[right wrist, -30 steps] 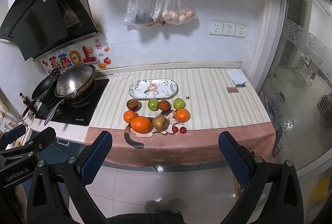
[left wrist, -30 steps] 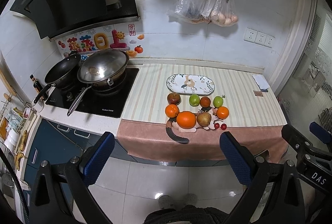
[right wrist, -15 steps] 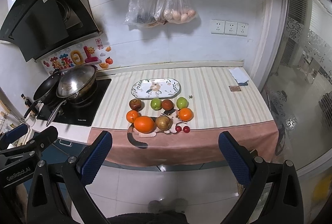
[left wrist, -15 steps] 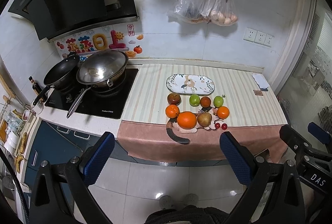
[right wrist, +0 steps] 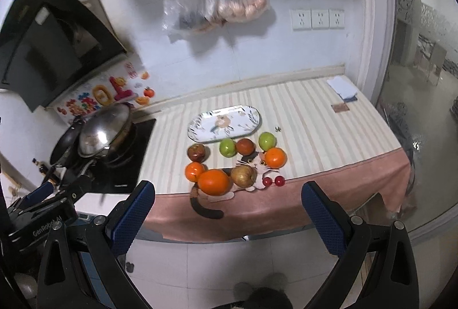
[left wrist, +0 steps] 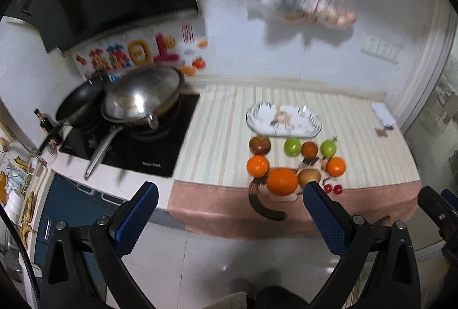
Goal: Organize fruits
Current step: 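Grasp a red apple with the right tool while the left tool grasps an orange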
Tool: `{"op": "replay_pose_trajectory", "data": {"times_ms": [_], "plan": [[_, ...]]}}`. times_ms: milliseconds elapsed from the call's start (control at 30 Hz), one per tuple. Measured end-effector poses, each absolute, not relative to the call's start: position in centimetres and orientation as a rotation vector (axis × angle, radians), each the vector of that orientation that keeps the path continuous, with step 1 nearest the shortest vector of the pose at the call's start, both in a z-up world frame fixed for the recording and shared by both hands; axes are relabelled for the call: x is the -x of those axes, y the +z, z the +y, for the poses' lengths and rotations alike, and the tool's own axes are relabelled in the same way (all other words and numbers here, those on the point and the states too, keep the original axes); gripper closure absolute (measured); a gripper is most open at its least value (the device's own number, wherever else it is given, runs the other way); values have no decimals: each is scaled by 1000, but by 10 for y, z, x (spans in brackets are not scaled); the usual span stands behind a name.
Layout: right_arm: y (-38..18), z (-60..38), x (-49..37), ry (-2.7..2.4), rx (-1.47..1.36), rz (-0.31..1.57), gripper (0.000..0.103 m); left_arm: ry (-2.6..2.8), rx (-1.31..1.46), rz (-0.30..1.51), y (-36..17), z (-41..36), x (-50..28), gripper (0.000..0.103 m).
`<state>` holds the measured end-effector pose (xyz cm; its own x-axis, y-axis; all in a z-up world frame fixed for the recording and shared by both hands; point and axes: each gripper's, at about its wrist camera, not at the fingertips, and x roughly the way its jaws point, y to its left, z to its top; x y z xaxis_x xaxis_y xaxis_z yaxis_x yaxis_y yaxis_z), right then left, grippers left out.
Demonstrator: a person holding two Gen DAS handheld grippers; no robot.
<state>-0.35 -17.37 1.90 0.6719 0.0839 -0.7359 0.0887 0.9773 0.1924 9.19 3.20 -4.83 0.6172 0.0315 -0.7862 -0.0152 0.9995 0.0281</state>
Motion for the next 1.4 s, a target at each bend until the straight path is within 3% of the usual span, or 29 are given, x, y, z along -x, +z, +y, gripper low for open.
{"op": "replay_pose_trajectory", "data": {"times_ms": [267,567,800,900,967,1000,1400], "plan": [[-75,-204,-90,10,-297,1015,0,22,37,1202,-152,33,-180,0],[-224,-227,-202,134,-422,1291,4,-70,373,1567,-274,-1,-260,3],[-279,-232,-251,187,-437,1386,7,-84,516,1719,-337,-27,-303,3],[-286,-232,-257,197,-446,1419,7,-69,552,1761,-354,-31,-309,4],[-291,-232,-263,212,-449,1439,7,-51,571,1770,-361,-32,-310,17],[-292,-231,-264,221,-445,1446,7,-51,593,1764,-364,-32,-312,18],[-323,-194,-288,347,-351,1544,17,-51,607,1724,-352,-13,-305,19]]}}
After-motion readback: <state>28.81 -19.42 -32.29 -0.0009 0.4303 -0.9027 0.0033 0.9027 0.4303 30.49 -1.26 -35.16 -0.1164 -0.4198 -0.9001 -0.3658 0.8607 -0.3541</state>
